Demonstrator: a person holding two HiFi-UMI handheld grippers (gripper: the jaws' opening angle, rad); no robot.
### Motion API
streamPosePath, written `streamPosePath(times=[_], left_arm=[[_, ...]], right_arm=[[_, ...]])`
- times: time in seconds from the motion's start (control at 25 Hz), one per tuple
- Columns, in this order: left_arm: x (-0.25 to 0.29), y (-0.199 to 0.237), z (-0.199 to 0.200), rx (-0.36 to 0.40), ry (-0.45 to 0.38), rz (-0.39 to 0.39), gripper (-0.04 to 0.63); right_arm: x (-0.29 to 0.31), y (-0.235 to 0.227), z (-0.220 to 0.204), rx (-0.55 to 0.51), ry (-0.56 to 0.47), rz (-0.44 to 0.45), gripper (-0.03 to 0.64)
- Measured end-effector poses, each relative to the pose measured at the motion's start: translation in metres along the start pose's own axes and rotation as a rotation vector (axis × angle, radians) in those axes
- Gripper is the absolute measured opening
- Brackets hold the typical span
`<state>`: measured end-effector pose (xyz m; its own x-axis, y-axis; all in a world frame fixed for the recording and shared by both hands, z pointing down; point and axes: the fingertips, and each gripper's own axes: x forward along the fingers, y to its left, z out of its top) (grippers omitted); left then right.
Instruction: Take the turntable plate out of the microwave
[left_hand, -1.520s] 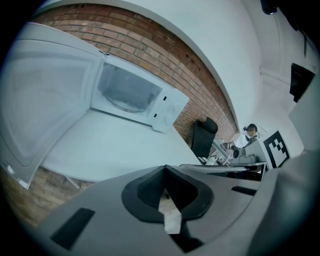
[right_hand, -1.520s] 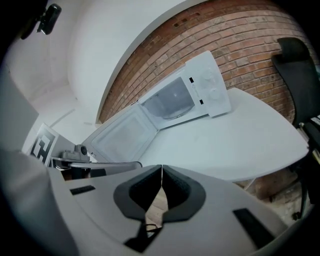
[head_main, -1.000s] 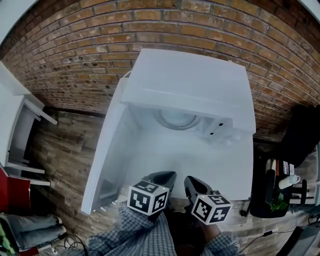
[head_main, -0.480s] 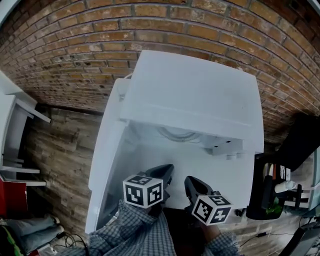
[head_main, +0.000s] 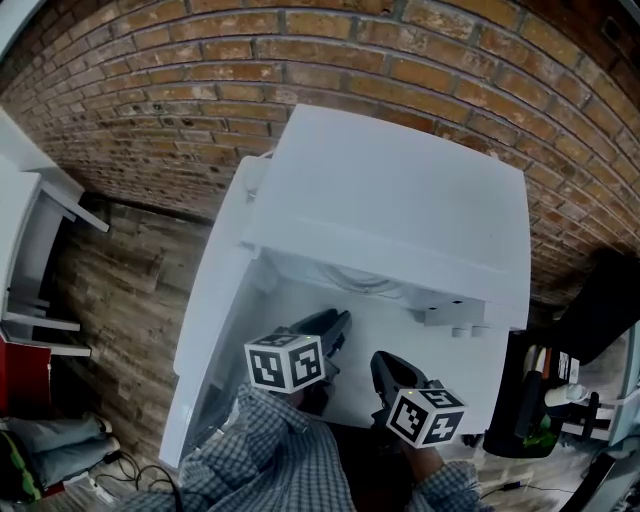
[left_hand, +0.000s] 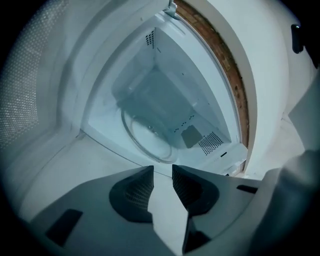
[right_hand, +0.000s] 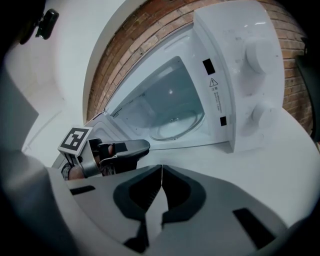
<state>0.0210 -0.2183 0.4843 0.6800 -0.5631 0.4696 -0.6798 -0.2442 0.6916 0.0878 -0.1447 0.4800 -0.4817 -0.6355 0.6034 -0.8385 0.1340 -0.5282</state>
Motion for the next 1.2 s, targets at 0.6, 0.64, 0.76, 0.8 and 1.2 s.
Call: streamPosePath(times=[0.6,0.64,0.76,0.8,1.2], left_arm=[[0.045,0.019,0.015,-0.197,-0.036,0.000,0.126],[0.047,0.020,0.016,-0.217,-0.039,-0.003,0.124],[0.053,0.022,0.017,-0.267,-0.046,-0.008,0.124],[0.054,0.022,0.016,-0.280,-0.046,-0.010,0.124],[0.062,0.021,0.017,-0.422,-0.053,-0.039,0.075]], right_arm=[[0.006,-0.022,0.013,0.015,0.027,0.003,0.020],[0.008,-0.023,0.014,0.016,0.027,0.004,0.020],[0.012,-0.024,0.016,0.017,0.033,0.009,0.020],[0.013,-0.025,0.016,0.019,0.035,0.011,0.020],[0.019,-0.029,0.016,0.034,0.042,0.010,0.020]])
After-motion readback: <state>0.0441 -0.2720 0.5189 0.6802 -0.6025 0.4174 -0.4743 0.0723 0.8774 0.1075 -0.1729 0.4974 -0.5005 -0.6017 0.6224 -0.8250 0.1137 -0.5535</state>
